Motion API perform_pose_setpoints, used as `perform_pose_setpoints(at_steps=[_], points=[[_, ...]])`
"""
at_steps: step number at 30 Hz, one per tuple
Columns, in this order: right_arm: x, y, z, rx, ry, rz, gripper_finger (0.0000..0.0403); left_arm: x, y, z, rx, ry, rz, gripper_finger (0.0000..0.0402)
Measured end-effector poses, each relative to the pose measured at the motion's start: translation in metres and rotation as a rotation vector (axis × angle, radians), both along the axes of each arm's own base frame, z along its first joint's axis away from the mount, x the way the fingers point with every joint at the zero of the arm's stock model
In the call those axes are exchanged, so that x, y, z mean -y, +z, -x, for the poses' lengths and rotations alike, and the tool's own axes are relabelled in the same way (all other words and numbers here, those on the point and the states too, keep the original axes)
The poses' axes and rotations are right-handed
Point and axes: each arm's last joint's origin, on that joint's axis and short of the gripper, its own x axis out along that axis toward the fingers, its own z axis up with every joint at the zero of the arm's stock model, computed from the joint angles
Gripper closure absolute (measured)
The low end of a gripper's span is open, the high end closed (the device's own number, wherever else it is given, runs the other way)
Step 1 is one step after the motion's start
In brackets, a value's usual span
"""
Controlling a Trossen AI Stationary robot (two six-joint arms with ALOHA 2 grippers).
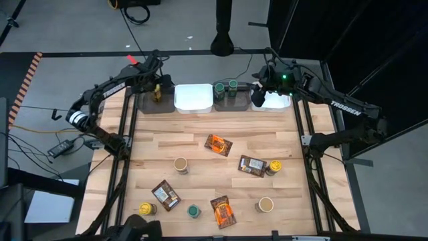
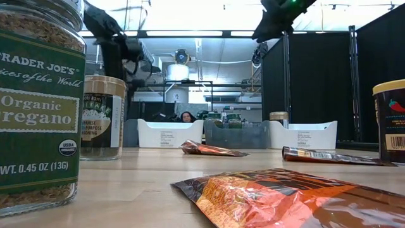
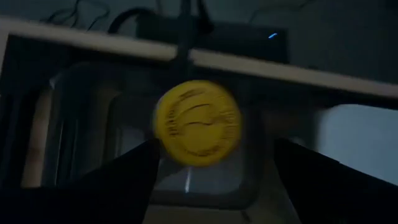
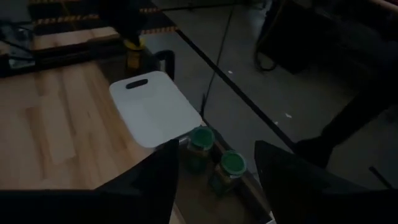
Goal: Sort spices by type
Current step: Put the top orange seasoning pack into the left white bin
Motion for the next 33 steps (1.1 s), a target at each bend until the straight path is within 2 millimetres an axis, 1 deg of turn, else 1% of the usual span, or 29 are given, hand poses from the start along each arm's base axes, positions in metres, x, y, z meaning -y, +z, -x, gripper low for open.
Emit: perform_pose_setpoints(at_steps=[3,6,10,12,17,20,23,27,30,33], points=[[-0.002,-0.002,-0.002,-0.019,0.080,-0.006,0.0179,0.009,0.015,0.000,0.029,-0.036,-0.062,0.0081],[-0.005,-0.008,-0.010,-0.036,0.157,-0.045,0.0173,0.018,0.031,0.000,0.072,-0.081,-0.128,0.0081],[-0.012,-0.022,-0.027,-0.081,0.225,-0.087,0.0166,0.036,0.048,-0.001,0.116,-0.217,-0.166,0.0081],[-0.018,-0.033,-0.042,-0.117,0.274,-0.110,0.0164,0.048,0.057,-0.004,0.152,-0.297,-0.185,0.0081],[-0.042,-0.074,-0.085,-0.280,0.392,-0.112,0.0150,0.080,0.078,-0.010,0.225,-0.496,-0.245,0.0080],[-0.059,-0.101,-0.112,-0.333,0.441,-0.109,0.0133,0.096,0.089,-0.009,0.265,-0.546,-0.286,0.0080],[-0.075,-0.124,-0.133,-0.348,0.491,-0.106,0.0113,0.107,0.095,-0.007,0.279,-0.574,-0.317,0.0080],[-0.088,-0.154,-0.150,-0.405,0.491,-0.111,0.0087,0.114,0.099,-0.006,0.278,-0.603,-0.339,0.0080],[-0.097,-0.176,-0.158,-0.456,0.453,-0.125,0.0071,0.116,0.099,-0.008,0.285,-0.625,-0.333,0.0080],[-0.110,-0.193,-0.163,-0.501,0.426,-0.111,0.0057,0.119,0.099,-0.010,0.297,-0.652,-0.324,0.0080]])
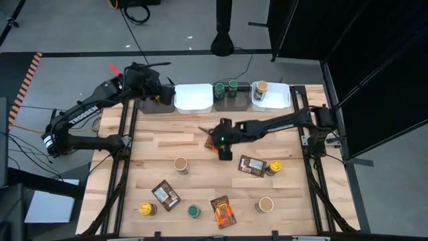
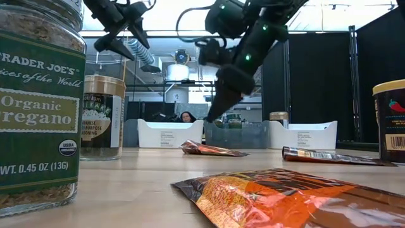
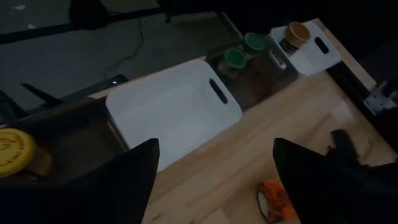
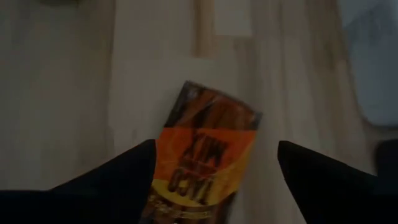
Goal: Sort spices by type
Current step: Put the top orange seasoning pack into the left white bin
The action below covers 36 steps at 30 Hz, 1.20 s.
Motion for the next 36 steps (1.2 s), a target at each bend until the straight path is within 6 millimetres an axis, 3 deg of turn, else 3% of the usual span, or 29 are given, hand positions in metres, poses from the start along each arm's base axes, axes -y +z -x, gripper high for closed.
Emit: perform_pose_setpoints(at_steps=[7,12,23,29,36], points=[[-0.029,-0.026,-0.008,-0.027,-0.030,0.157,0.0053,0.007,0.000,-0.005,0.003,-0.047,0.006,0.0080],[-0.041,-0.041,-0.015,0.006,-0.045,0.154,0.0054,0.011,0.000,-0.008,0.000,-0.072,0.007,0.0080],[-0.039,-0.073,-0.019,-0.001,-0.245,0.218,0.0083,0.014,-0.001,-0.009,-0.006,-0.130,0.007,0.0080],[-0.033,-0.085,-0.016,-0.006,-0.383,0.206,0.0156,0.015,-0.002,-0.008,-0.035,-0.145,0.005,0.0080],[-0.035,-0.086,-0.015,0.013,-0.448,0.149,0.0306,0.017,-0.004,-0.006,-0.057,-0.146,0.021,0.0080]])
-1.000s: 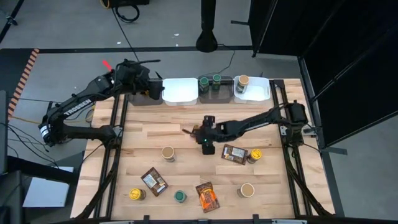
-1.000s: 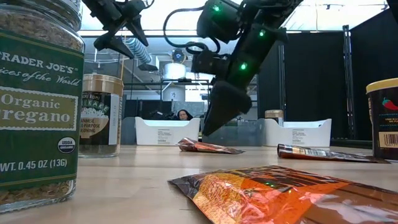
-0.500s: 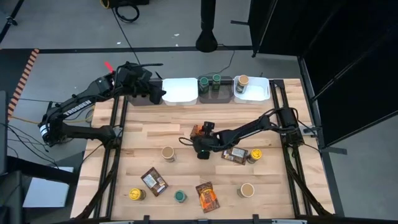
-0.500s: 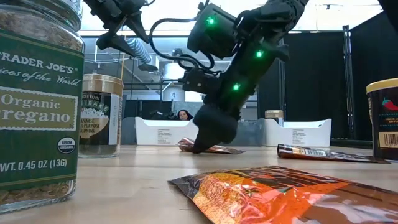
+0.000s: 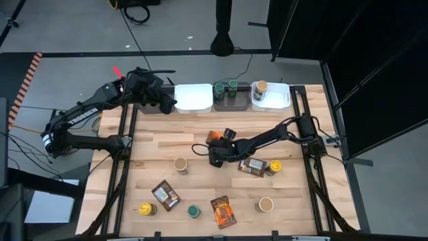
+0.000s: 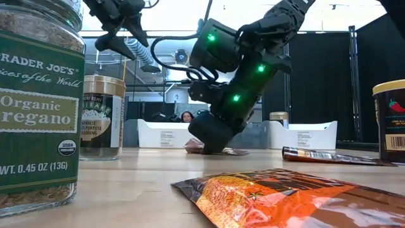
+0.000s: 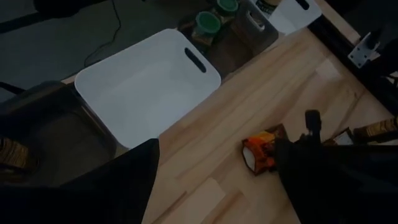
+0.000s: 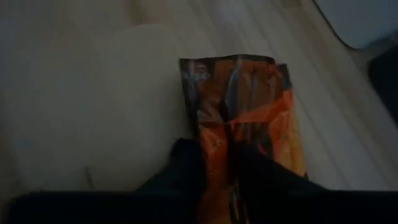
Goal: Sort spices by type
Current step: Put the top orange seasoning pack into the left white bin
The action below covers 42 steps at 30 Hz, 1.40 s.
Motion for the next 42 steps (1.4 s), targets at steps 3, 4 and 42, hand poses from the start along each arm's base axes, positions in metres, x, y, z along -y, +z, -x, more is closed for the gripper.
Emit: perform_pose_setpoints(at_steps=[3,4,42], points=[[0.001,0.001,0.001,0.009,-0.020,-0.011,0.0377,0.000,0.000,0.000,0.003,0.000,-0.001,0.0080],[0.001,0.004,0.000,0.013,-0.022,-0.014,0.0384,0.000,0.000,0.000,0.005,-0.004,0.001,0.0080],[0.189,0.142,-0.056,0.346,-0.042,-0.095,0.0372,0.014,0.019,0.022,0.102,-0.020,-0.076,0.0081]])
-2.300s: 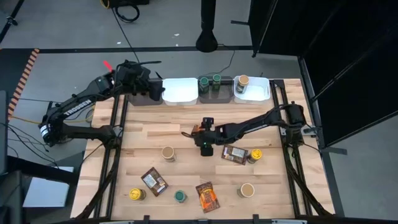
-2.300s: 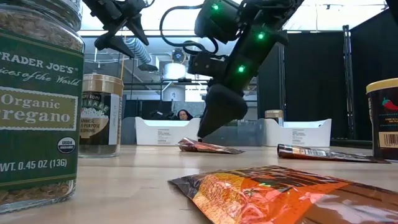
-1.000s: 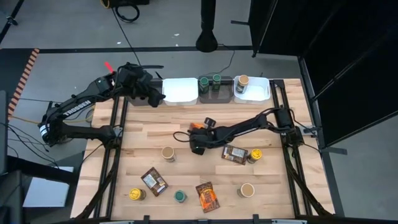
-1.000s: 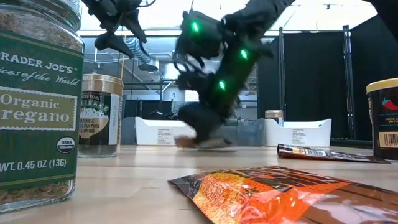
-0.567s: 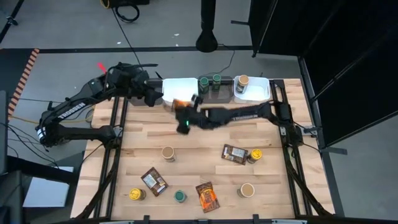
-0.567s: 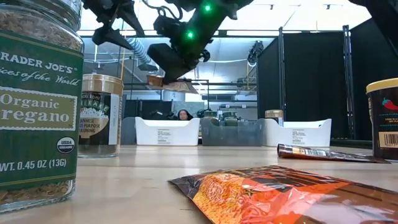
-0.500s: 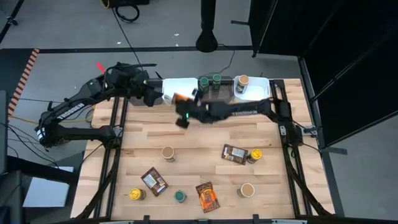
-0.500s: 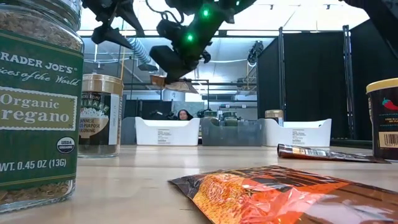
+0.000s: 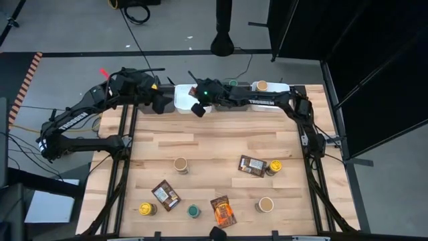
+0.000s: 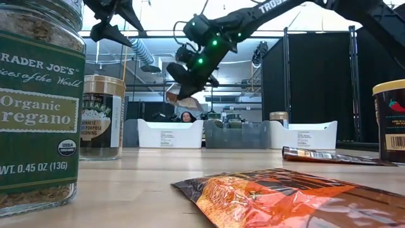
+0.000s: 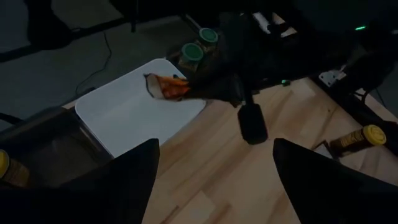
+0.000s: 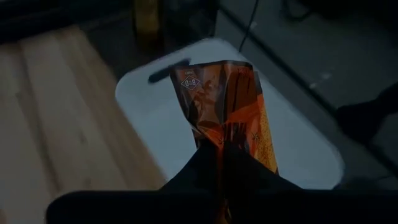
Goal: Sort spices by type
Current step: Put the top orange seasoning pack into the left white bin, then put the right yellow seasoning bottle into the left black bin
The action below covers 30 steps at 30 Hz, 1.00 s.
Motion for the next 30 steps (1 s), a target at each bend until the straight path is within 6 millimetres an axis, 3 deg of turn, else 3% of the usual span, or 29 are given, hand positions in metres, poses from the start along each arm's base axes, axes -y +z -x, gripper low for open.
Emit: perform_pose_setpoints(at_steps=[13,25,30], points=[[0.000,0.001,-0.009,0.067,0.071,0.035,0.0358,0.000,0.000,0.000,-0.002,0.004,-0.005,0.0080],[0.028,0.004,-0.001,0.185,0.026,-0.081,0.0338,0.000,0.000,0.000,-0.006,0.011,-0.011,0.0080],[0.030,0.009,0.001,0.213,0.085,-0.121,0.0324,0.000,0.000,0.000,-0.006,0.012,-0.012,0.0080]])
